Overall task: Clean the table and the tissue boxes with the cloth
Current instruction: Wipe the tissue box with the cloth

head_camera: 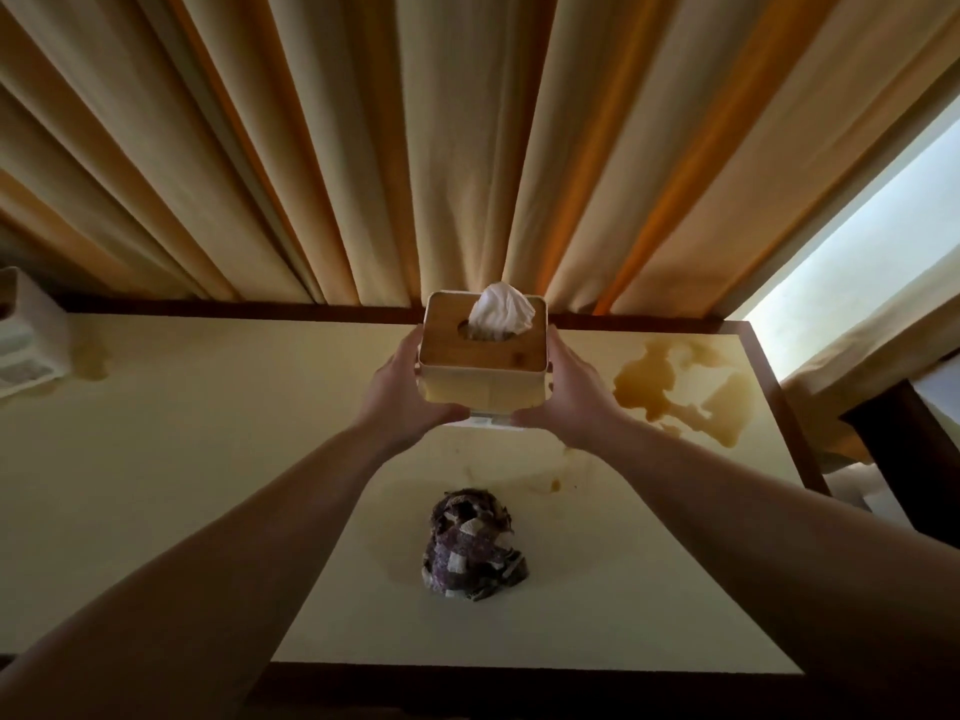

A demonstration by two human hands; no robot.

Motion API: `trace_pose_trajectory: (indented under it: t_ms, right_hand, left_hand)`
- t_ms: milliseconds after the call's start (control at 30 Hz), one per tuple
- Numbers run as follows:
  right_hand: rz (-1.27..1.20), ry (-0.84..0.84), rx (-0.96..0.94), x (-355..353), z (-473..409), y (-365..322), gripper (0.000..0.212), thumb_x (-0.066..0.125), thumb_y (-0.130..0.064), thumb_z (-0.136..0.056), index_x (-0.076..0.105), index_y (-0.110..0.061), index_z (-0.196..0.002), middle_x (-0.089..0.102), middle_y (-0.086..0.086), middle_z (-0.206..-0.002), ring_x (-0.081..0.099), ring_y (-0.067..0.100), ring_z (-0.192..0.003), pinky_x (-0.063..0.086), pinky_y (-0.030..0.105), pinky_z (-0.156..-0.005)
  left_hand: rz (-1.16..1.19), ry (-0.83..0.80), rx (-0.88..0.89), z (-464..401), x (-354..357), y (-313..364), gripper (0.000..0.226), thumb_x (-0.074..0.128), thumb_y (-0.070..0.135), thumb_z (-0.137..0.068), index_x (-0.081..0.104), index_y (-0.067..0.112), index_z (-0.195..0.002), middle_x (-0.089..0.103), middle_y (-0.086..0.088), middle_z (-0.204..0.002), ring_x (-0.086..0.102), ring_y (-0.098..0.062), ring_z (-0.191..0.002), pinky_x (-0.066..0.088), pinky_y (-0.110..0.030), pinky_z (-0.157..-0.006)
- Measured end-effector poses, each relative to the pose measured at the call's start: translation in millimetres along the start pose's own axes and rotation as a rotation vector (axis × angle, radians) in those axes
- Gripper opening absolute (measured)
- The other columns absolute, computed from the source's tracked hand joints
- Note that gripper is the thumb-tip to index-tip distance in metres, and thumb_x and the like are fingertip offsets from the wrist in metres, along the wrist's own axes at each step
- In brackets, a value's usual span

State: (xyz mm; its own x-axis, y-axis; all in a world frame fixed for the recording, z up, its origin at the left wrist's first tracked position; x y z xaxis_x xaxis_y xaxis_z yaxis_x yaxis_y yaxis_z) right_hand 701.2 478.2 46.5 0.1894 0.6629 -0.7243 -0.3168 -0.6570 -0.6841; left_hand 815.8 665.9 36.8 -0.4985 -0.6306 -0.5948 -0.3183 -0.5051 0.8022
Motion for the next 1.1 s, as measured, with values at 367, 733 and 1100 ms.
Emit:
trace_pose_trajectory:
  t_ms: [367,733,1100]
  right_hand:
    - [0.17,-0.136,0.04,46.7,-75.1,-24.0,0.142,0.099,-0.038,-0.065,-0.003,-0.035,-0.165,0.056,0.005,-0.149,0.055,0.03,-0.133,0.051,0.045,-0.102]
    - [0.197,-0.235,0.048,99.9,-107.1,-42.8,0.144,0.099,-0.035,-0.065,-0.002,-0.033,-0.166,0.055,0.007,-0.15,0.055,0.032,-0.133,0.052,0.045,-0.103]
    - [0.209,-0.299,0.004,113.1,-101.8,-59.3,0.137,0.094,-0.036,-0.074,-0.006,-0.028,-0.167,0.043,0.005,-0.162,0.047,0.027,-0.143,0.044,0.039,-0.112]
  left_hand:
    - [0.086,0.055,-0.102,-5.9,-41.0,-34.9,0.109,0.091,0.013,-0.074,0.026,0.028,-0.16,0.052,0.012,-0.129,0.054,-0.014,-0.123,0.046,-0.022,-0.086]
    - [0.024,0.16,-0.169,-1.4,-63.4,-88.7,0.108,0.091,0.012,-0.075,0.025,0.024,-0.16,0.054,0.0,-0.141,0.054,-0.013,-0.118,0.051,-0.035,-0.094]
    - [-0.108,0.192,-0.183,13.9,-75.7,-101.2,0.108,0.09,0.024,-0.076,0.021,0.024,-0.159,0.049,-0.005,-0.15,0.049,-0.024,-0.135,0.049,-0.038,-0.097]
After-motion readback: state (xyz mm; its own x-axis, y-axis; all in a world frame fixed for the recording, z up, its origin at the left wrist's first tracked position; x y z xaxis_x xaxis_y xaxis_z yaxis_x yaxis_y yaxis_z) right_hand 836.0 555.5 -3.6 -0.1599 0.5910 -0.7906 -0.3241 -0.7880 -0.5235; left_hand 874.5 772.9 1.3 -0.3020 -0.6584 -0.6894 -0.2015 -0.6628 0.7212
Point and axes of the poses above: each hand's wrist, its own z-axis away from the middle knuckle, its own x-axis out of the palm, y = z × x, the point moved 7 cm from there along -z, towards the middle knuckle
